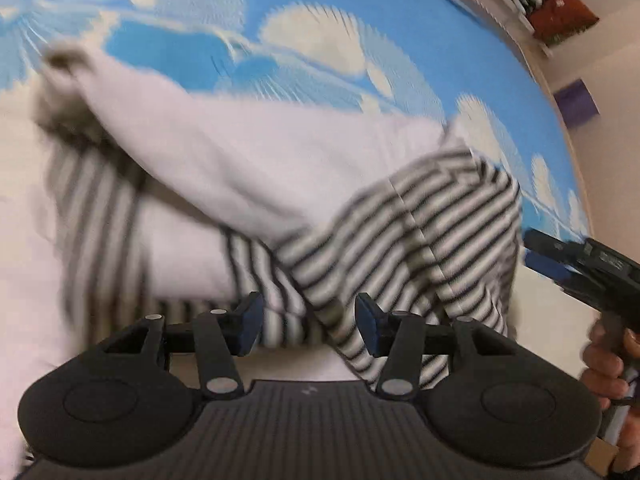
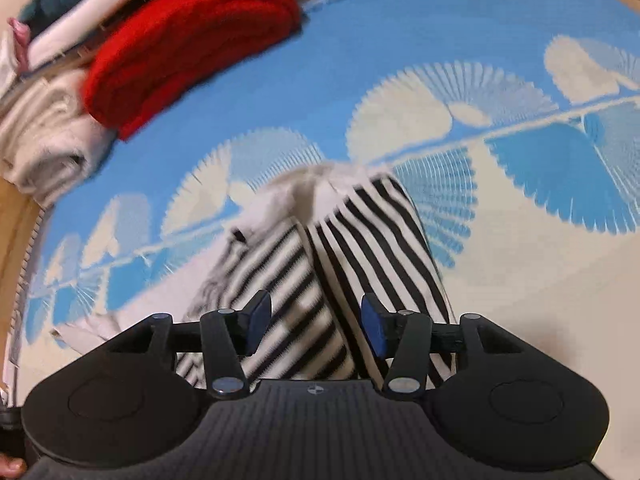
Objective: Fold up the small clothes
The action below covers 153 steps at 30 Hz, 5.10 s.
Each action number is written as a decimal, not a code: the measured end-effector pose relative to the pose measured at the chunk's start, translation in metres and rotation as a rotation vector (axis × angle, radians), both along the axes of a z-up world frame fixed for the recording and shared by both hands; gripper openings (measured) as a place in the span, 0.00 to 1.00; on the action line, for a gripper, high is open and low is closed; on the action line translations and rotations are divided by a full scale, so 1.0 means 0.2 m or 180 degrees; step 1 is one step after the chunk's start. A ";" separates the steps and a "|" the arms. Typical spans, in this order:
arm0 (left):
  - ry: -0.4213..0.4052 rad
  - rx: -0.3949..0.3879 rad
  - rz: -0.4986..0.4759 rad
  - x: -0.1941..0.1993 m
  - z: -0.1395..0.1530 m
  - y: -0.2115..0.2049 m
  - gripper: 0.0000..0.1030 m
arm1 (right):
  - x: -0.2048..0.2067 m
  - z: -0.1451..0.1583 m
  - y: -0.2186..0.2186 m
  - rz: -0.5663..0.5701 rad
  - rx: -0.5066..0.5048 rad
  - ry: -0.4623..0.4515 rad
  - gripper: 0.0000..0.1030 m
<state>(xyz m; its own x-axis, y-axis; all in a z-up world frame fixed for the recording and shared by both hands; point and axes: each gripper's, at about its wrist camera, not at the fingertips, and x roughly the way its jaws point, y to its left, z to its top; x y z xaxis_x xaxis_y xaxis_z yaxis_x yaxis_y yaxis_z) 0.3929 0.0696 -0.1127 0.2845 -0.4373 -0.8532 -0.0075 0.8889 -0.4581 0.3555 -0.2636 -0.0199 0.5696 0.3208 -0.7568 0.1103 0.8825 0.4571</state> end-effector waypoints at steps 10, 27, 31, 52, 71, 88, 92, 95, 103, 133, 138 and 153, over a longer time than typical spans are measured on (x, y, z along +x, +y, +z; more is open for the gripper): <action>0.0148 -0.0040 -0.0202 0.00 -0.08 -0.21 0.01 | 0.02 -0.14 0.05 0.0072 -0.0016 0.0303 0.29; -0.0427 0.0584 -0.0061 0.07 0.20 0.20 0.12 | -0.03 -0.20 0.08 0.0241 0.0346 0.0751 0.05; -0.0514 0.0166 0.0591 0.09 0.24 0.38 0.33 | 0.01 -0.08 0.02 -0.0084 0.0402 0.0334 0.18; -0.0253 -0.0609 0.1245 0.42 -0.12 0.40 0.09 | 0.48 -0.34 0.12 -0.0173 0.1174 -0.0036 0.36; -0.1474 -0.0051 0.0118 0.23 0.28 0.13 0.18 | 0.30 -0.06 0.06 -0.0363 0.0417 -0.0806 0.40; -0.1183 0.1000 -0.0248 -0.38 0.24 0.15 0.37 | -0.35 -0.02 -0.08 0.0484 -0.0369 -0.0405 0.46; -0.1168 0.0935 -0.0132 -0.61 0.30 0.32 0.37 | -0.60 0.09 -0.31 0.0355 -0.0460 -0.0565 0.46; -0.1079 0.0908 -0.0104 -0.79 0.31 0.46 0.37 | -0.81 0.11 -0.48 0.0316 -0.0525 -0.0601 0.47; -0.0218 0.0952 -0.0065 -1.11 0.10 0.77 0.42 | -1.11 -0.17 -0.62 0.0696 -0.0665 0.0087 0.52; 0.0018 0.1232 -0.0075 -1.26 0.15 0.94 0.02 | -1.18 -0.33 -0.57 0.1138 -0.0942 0.0687 0.06; 0.0213 0.1256 -0.0007 -1.20 0.09 0.94 0.30 | -1.19 -0.41 -0.51 0.1341 -0.1020 0.0878 0.11; 0.0471 0.1232 -0.0151 -1.15 -0.04 0.84 0.50 | -1.19 -0.46 -0.48 0.1425 -0.1013 0.0959 0.36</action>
<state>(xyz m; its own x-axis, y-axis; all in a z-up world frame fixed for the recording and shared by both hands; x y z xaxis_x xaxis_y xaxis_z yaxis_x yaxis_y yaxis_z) 0.1621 0.2374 -0.1207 0.1338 -0.0859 -0.9873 -0.0030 0.9962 -0.0871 0.1168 -0.3591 -0.1115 0.1788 0.2113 -0.9609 -0.2185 0.9608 0.1706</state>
